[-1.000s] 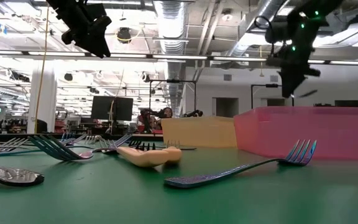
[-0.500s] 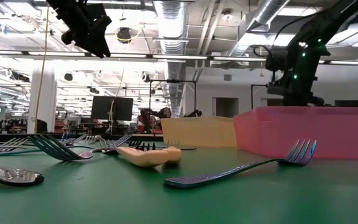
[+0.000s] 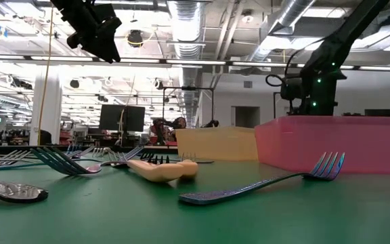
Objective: Sort silverware by color (type)
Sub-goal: Put the black fork into the blue bin
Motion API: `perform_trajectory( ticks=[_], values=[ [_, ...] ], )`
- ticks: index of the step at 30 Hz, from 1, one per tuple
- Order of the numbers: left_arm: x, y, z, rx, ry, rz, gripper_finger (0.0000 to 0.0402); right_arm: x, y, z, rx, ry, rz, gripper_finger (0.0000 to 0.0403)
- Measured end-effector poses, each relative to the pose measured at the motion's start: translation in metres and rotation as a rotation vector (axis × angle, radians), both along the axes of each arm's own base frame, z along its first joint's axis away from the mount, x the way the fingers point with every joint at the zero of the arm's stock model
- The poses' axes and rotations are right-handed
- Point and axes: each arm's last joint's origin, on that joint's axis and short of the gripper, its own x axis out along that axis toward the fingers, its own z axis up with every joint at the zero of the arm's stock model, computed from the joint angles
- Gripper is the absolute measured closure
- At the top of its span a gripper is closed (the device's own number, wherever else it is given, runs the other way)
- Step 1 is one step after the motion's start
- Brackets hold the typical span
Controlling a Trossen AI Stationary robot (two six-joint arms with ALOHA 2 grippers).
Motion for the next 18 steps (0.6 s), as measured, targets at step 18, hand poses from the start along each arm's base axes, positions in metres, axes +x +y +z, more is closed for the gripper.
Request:
perform_trajectory(
  ticks=[18],
  values=[
    [-0.0001,0.0000,-0.0001,0.000,0.002,0.000,0.0246,0.0002,0.0018,0.0019,-0.013,0.002,-0.014,0.0347]
  ],
)
